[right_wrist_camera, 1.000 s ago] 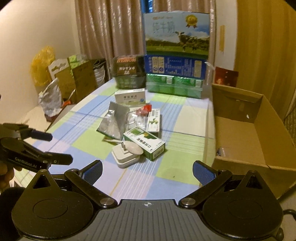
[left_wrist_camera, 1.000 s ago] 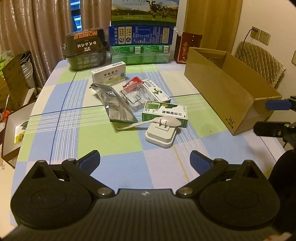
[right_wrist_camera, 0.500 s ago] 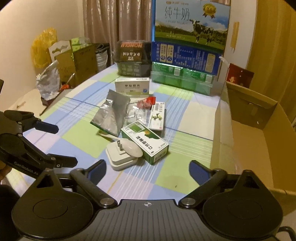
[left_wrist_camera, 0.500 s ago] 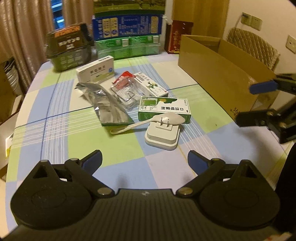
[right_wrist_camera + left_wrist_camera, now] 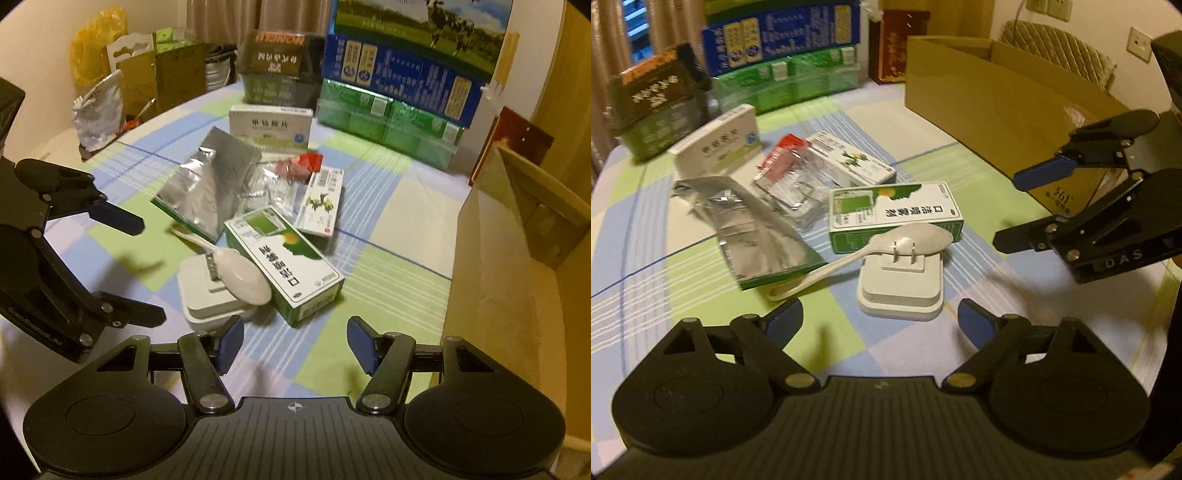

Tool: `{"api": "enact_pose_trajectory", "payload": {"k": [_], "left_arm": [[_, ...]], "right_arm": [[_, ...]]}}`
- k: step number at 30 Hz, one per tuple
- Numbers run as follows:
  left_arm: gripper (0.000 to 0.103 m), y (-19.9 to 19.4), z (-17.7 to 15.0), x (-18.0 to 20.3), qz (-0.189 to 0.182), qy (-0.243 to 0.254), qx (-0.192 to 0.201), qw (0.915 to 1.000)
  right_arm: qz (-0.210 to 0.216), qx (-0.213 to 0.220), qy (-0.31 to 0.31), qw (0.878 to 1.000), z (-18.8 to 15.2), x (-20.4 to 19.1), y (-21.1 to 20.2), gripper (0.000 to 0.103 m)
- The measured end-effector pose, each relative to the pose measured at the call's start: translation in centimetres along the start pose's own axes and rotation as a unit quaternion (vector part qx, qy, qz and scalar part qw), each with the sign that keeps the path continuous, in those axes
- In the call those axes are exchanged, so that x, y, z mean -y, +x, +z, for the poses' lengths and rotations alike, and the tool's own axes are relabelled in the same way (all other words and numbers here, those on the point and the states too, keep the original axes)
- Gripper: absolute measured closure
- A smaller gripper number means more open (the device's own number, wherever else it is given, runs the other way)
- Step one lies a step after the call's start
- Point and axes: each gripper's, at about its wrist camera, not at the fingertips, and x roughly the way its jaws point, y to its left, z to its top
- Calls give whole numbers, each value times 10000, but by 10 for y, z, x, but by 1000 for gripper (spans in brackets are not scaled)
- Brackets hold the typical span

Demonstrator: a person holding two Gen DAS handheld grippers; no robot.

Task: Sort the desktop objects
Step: 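Grasp the white plug charger with the left tool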

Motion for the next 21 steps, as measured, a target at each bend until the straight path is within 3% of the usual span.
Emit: {"api": "enact_pose_trajectory", "payload": {"k": [7,12,14,21], "left_arm": [[22,31,6,6,-236,259,-84,9993],[34,42,8,8,-337,360,-90,9987],[43,42,8,7,-336,390,-86,9986],[43,30,-3,0,-529,681,-204,9961]], "right_arm": [[106,-50,-108,9999,2,3,14,47],[232,-10,-337,9992,5,0,18,49],[321,13,-505,9982,6,-4,20,50],[745,-6,-1244,9894,11,-23,25,50]]}}
